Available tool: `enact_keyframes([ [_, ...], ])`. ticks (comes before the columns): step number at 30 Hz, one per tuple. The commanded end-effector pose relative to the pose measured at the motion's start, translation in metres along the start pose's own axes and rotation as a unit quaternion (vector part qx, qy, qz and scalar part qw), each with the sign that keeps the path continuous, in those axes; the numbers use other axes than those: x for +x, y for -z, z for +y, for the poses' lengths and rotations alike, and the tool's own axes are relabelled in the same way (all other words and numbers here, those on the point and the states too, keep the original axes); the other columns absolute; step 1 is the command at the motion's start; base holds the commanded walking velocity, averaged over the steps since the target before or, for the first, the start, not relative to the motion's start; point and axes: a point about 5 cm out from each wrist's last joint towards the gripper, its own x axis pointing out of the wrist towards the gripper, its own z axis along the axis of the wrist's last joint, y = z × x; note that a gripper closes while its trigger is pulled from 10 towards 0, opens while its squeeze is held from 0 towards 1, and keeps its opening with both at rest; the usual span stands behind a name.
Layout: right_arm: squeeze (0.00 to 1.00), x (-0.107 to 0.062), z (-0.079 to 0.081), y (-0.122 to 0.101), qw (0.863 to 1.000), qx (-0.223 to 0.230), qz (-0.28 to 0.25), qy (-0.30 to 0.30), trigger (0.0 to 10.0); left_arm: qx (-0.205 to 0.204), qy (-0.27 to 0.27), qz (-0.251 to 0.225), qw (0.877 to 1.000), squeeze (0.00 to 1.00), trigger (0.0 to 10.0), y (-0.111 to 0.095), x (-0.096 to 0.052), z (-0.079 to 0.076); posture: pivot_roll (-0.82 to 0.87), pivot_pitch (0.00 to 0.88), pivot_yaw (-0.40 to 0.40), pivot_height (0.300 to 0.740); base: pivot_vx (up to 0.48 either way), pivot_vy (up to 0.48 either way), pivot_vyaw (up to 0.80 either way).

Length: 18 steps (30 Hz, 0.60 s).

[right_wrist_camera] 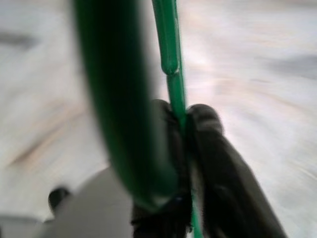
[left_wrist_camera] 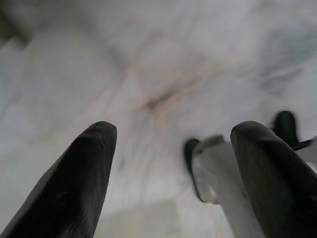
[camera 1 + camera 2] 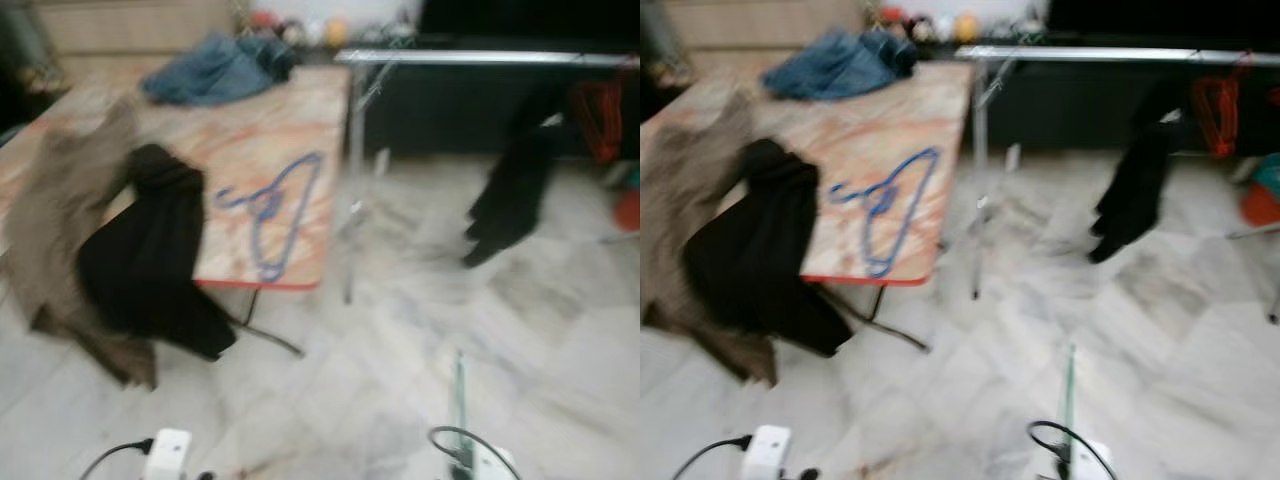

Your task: Hang hanger

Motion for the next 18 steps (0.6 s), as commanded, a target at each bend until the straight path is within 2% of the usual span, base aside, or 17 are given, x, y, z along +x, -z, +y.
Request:
enact_keyframes([
  [1, 0.0, -0.001, 0.013, 0.009, 1.0, 0.006, 0.014, -0.016, 10.0, -0.002, -0.015, 0.01, 1.0, 0.0, 10.0, 0.007, -0.004, 0.01, 0.01, 0.062, 0.011, 0.74, 0.0, -0.3, -0.78],
  [2, 0.0, -0.001, 0.013, 0.009, 1.0, 0.006, 0.013, -0.015, 10.0, -0.002, -0.016, 0.01, 1.0, 0.0, 10.0, 0.007, -0.004, 0.01, 0.01, 0.062, 0.011, 0.74, 0.0, -0.289, -0.78],
  [18, 0.0, -0.002, 0.011, 0.009, 1.0, -0.005, 0.01, -0.015, 10.0, 0.005, -0.012, -0.007, 1.0, 0.0, 10.0, -0.005, 0.0, 0.008, 0.01, 0.065, 0.014, 0.74, 0.0, 0.0, 0.0],
])
